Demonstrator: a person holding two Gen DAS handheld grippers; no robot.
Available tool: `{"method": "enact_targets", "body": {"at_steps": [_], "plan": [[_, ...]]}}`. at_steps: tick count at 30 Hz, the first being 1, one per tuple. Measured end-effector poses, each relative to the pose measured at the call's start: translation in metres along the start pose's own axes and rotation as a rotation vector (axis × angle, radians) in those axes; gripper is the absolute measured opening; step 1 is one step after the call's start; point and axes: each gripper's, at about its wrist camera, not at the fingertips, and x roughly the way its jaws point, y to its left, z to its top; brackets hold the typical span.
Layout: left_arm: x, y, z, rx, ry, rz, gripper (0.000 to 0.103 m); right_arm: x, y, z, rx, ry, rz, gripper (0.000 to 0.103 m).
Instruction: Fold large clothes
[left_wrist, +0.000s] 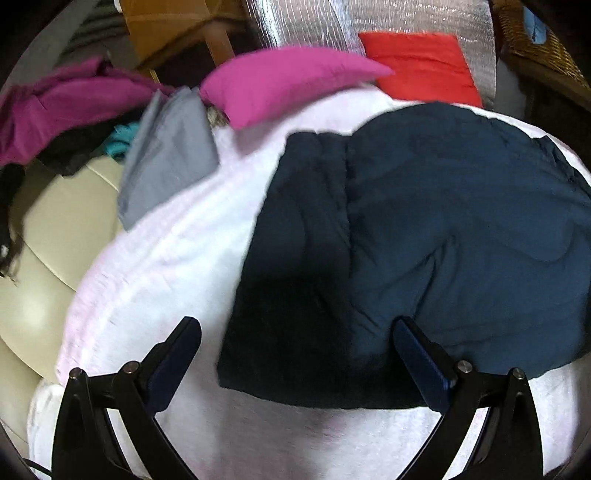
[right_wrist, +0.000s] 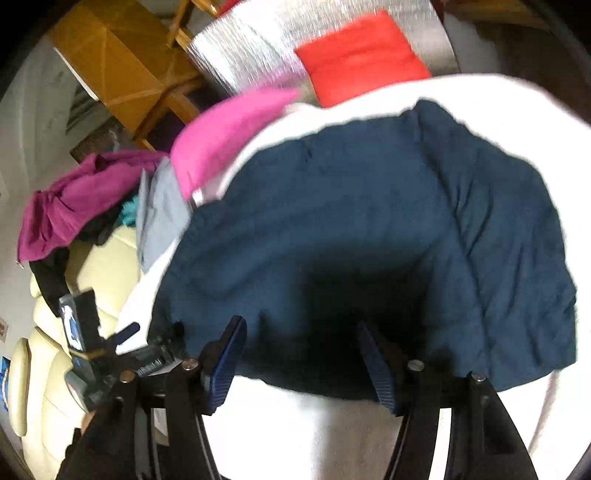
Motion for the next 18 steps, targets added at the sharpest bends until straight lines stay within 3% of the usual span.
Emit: {"method": "enact_targets", "body": {"at_steps": [3,7,13,18], "plan": [[-0.003,-0.001,0.001,0.003,-0.018,0.015,0.103,-0.001,-0.005,0.012,0.007,-0.028,-0.070,0.067],[-0.001,-0.003,0.000,0.016,-0.012,0.017,0.103,0.031,-0.026,0.014,0.076,0.073,-0.141,0.064],[0.000,-0.004,0.000,0.026,-0.011,0.014,0.103,0.041,-0.017,0.008,0.021,0.077,-0.200,0.066],[0.000,-0.002,0.000,0.023,-0.003,0.008,0.103,0.019,-0.017,0.011,0.045,0.065,-0.163,0.066]]}}
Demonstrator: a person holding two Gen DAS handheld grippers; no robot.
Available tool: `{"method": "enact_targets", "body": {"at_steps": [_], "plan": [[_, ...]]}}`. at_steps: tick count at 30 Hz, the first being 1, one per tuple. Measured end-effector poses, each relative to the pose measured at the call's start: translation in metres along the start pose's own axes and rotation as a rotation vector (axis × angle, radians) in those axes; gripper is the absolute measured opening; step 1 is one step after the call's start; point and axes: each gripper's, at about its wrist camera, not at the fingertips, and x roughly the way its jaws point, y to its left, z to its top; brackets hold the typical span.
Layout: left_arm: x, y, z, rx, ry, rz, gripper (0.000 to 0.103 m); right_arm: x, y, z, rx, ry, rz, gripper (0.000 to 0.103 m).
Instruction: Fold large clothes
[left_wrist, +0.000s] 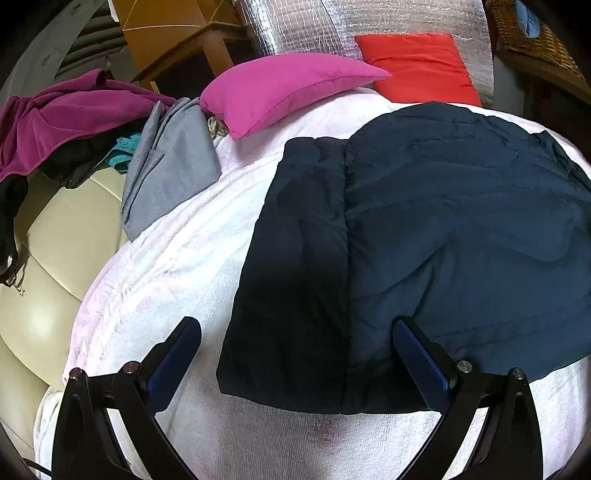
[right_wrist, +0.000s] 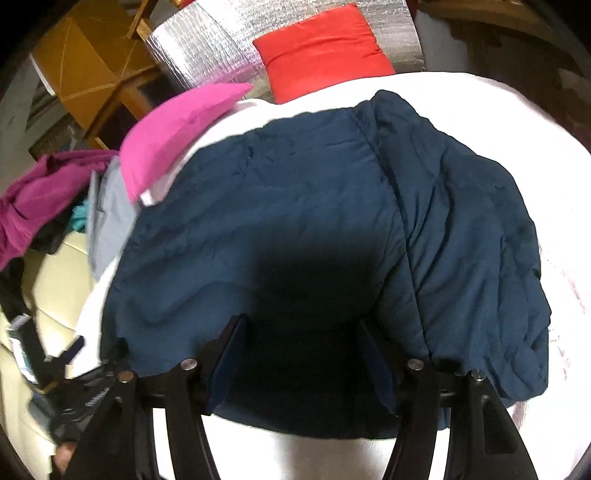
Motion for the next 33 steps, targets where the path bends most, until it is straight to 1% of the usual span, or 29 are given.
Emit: {"method": "enact_targets", "body": {"at_steps": [4,7,10,12,13,17,19,23,25,29,30,33], "plan": [[0.003,0.001,0.001,-0.002,0.007,-0.011,0.103,-0.033,-0.014,-0.003,-0.001,-0.078,-0.042,0.066],[0.005,0.002,0.002,-0.013,0.018,-0.025,0.103,-0.047,-0.026,-0.005,0.015,-0.092,-0.061,0.066],[0.008,0.003,0.003,-0.027,0.029,-0.036,0.103,-0.039,-0.035,-0.009,0.025,-0.056,-0.087,0.066],[0.010,0.003,0.003,-0.031,0.033,-0.040,0.103,-0.022,-0.045,-0.013,0.054,-0.002,-0.099,0.066],[0.010,0.002,0.003,-0.032,0.034,-0.043,0.103,-0.016,-0.050,-0.014,0.064,0.015,-0.096,0.067],[0.010,0.003,0.003,-0.031,0.032,-0.047,0.103,-0.017,-0.047,-0.016,0.030,-0.004,-0.081,0.074],[0.010,0.003,0.003,-0.033,0.031,-0.048,0.103,-0.021,-0.046,-0.017,0.009,-0.005,-0.083,0.073],[0.007,0.004,0.003,-0.033,0.020,-0.049,0.103,-0.038,-0.052,-0.026,0.045,-0.031,-0.030,0.074],[0.005,0.005,0.003,-0.029,0.010,-0.049,0.103,-0.045,-0.054,-0.029,0.054,-0.043,-0.020,0.074],[0.002,0.008,0.001,-0.033,0.003,-0.052,0.103,-0.059,-0.055,-0.038,0.067,-0.050,0.024,0.074],[0.001,0.009,0.001,-0.035,0.001,-0.052,0.103,-0.060,-0.054,-0.039,0.064,-0.056,0.025,0.074],[-0.001,0.012,0.001,-0.047,-0.007,-0.056,0.103,-0.058,-0.055,-0.039,0.048,-0.064,-0.005,0.074]]}}
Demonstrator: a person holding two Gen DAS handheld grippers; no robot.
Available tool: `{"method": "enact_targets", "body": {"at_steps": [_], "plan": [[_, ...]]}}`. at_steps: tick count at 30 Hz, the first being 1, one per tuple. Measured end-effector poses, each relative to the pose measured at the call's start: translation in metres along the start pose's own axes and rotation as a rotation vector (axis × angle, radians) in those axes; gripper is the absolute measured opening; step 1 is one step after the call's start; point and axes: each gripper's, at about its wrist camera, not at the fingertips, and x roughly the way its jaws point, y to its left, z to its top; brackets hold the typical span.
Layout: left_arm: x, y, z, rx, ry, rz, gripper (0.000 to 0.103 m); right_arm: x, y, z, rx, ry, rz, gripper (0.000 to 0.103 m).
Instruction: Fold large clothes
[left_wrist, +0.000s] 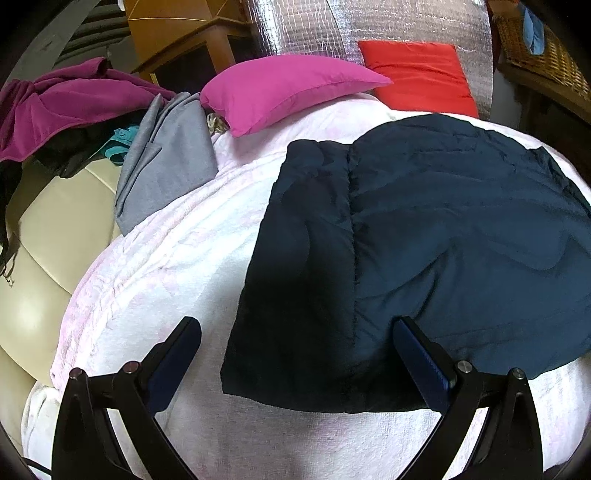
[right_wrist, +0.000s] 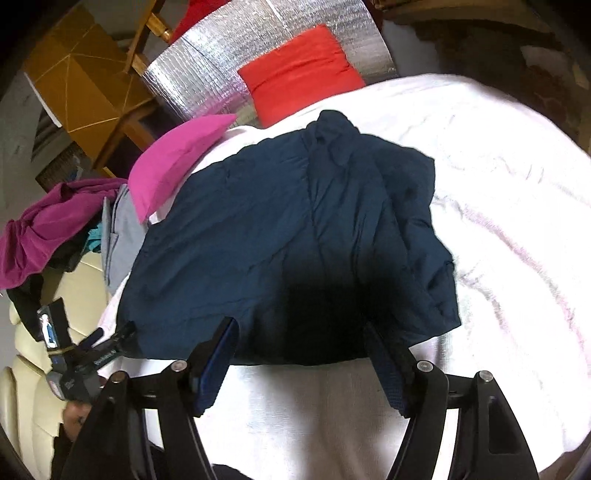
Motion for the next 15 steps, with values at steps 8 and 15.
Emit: {"method": "enact_targets", "body": {"at_steps": [8,15], "plan": [[-0.001,0.000,0.000,0.007,-0.008,-0.002,0.103,0.021,-0.018,-0.003,0.067,0.066,0.012,0.074],[-0.002,0.003,0.000,0.005,-0.016,-0.001,0.103,0.004,-0.011,-0.009,0.097,0.069,0.120,0.074]]}}
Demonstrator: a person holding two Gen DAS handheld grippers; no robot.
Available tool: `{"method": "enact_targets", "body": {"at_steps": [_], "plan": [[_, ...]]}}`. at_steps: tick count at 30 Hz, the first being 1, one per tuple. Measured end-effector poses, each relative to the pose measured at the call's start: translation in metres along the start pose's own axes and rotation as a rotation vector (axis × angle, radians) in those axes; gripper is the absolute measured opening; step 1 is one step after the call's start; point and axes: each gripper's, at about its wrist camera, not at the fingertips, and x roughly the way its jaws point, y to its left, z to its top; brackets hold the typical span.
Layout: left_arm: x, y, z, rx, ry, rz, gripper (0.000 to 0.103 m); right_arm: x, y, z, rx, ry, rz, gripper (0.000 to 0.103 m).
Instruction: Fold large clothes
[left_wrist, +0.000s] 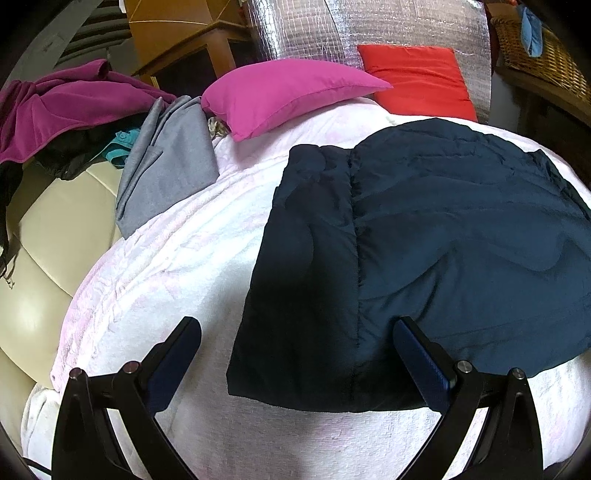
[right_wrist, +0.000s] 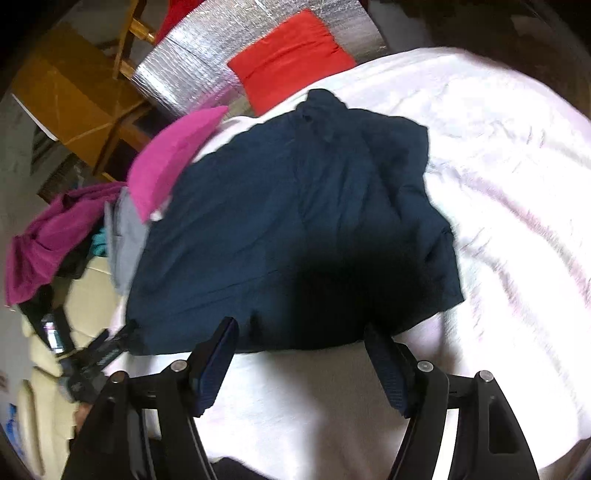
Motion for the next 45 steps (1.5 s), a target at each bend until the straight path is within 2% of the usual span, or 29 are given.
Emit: {"method": "enact_targets", "body": {"at_steps": [6,7,9,13,15,17,19,24,27,29,30,31,32,33,34,37,39,42,43,45], "plan": [[-0.007,0.009,-0.003,-0.006,-0.006,-0.016,0.103,0.006,0.001,-0.015,0.043,0.057,0.102,0.078],[-0.008,0.012,-0.004,-0.016,0.002,-0.045,0.103,0.008,-0.001,-0.016,0.057,0.062,0.116,0.078],[-0.006,0.019,-0.007,-0.050,0.044,-0.155,0.103,0.012,-0.007,-0.017,0.096,0.069,0.133,0.079],[0.006,0.032,-0.014,-0.147,0.172,-0.372,0.103,0.023,-0.021,-0.016,0.184,0.086,0.181,0.081],[0.015,0.036,-0.018,-0.189,0.237,-0.450,0.103,0.031,-0.027,-0.015,0.222,0.090,0.190,0.082],[0.027,0.039,-0.021,-0.242,0.304,-0.495,0.103,0.037,-0.032,-0.014,0.250,0.082,0.212,0.082],[0.035,0.044,-0.023,-0.292,0.334,-0.509,0.103,0.040,-0.036,-0.011,0.275,0.059,0.237,0.082],[0.053,0.061,-0.022,-0.429,0.349,-0.449,0.103,0.055,-0.040,0.006,0.315,0.005,0.266,0.082],[0.057,0.072,-0.021,-0.513,0.309,-0.409,0.103,0.061,-0.034,0.014,0.325,-0.030,0.254,0.082],[0.056,0.072,-0.019,-0.526,0.272,-0.393,0.101,0.063,-0.026,0.017,0.321,-0.060,0.221,0.080],[0.056,0.070,-0.016,-0.519,0.259,-0.391,0.092,0.057,-0.027,0.018,0.308,-0.071,0.198,0.074],[0.054,0.067,-0.014,-0.504,0.246,-0.387,0.087,0.055,-0.022,0.020,0.280,-0.085,0.154,0.058],[0.049,0.063,-0.012,-0.485,0.216,-0.362,0.085,0.053,-0.015,0.022,0.246,-0.101,0.126,0.051],[0.046,0.061,-0.009,-0.467,0.191,-0.345,0.080,0.050,-0.011,0.023,0.228,-0.117,0.119,0.050],[0.043,0.061,-0.006,-0.443,0.170,-0.329,0.079,0.049,-0.008,0.023,0.213,-0.125,0.109,0.049],[0.050,0.057,-0.006,-0.415,0.201,-0.306,0.081,0.059,-0.009,0.021,0.201,-0.084,0.051,0.049],[0.050,0.058,-0.005,-0.413,0.208,-0.293,0.081,0.058,-0.014,0.020,0.234,-0.061,0.065,0.050],[0.039,0.053,-0.002,-0.361,0.212,-0.230,0.081,0.050,-0.008,0.020,0.229,0.011,0.061,0.058],[0.029,0.051,-0.002,-0.331,0.198,-0.189,0.081,0.043,-0.002,0.018,0.200,0.015,0.052,0.065],[0.002,0.042,0.000,-0.259,0.118,-0.106,0.081,0.028,0.010,0.012,0.127,0.016,0.016,0.069]]}}
